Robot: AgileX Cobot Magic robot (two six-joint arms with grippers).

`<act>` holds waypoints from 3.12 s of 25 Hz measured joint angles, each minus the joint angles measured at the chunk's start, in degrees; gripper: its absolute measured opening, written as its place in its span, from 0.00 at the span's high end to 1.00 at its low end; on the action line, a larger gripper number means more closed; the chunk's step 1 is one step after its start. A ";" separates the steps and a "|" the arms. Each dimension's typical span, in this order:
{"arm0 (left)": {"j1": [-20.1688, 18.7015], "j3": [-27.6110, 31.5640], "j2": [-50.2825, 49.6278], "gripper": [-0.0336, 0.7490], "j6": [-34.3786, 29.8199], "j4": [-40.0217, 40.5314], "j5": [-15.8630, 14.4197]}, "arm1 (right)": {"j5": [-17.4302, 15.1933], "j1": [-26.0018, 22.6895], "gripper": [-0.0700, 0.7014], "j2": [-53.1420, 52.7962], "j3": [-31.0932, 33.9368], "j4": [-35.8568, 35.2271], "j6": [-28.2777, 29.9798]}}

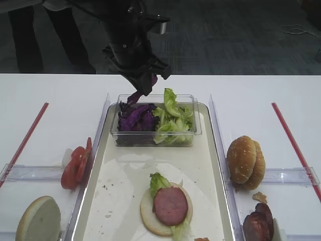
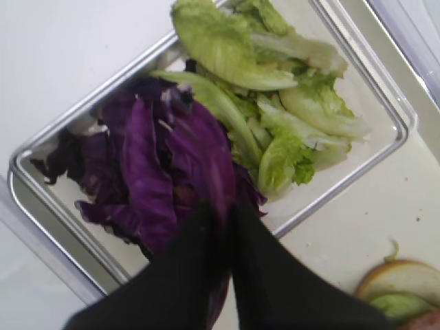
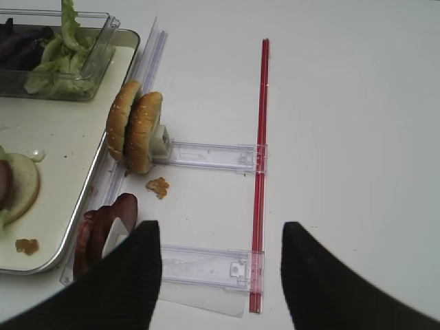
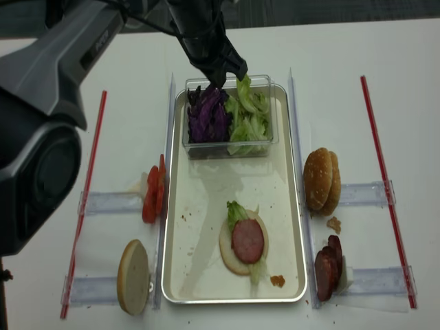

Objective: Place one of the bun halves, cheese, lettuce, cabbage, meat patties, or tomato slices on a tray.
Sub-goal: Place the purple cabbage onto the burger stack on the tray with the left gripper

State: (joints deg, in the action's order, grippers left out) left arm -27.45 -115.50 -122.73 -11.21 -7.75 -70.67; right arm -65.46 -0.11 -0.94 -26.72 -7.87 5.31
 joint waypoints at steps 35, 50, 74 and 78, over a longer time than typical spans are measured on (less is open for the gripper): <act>-7.75 39.03 25.80 0.90 6.57 1.09 5.45 | 0.00 0.00 0.34 0.00 0.00 0.00 0.00; -9.57 54.23 31.89 0.90 2.26 -1.95 13.10 | 0.00 0.00 0.34 0.00 0.00 0.00 0.00; -15.94 52.61 28.51 0.90 -19.69 -8.71 16.73 | 0.00 0.00 0.34 0.00 0.00 0.00 0.00; -17.16 50.55 28.15 0.90 -21.99 -7.80 17.35 | 0.00 0.00 0.34 0.00 0.00 0.00 0.00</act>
State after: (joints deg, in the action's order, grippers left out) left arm -44.60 -64.95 -94.59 -33.20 -15.55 -53.33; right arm -65.46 -0.11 -0.94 -26.72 -7.87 5.31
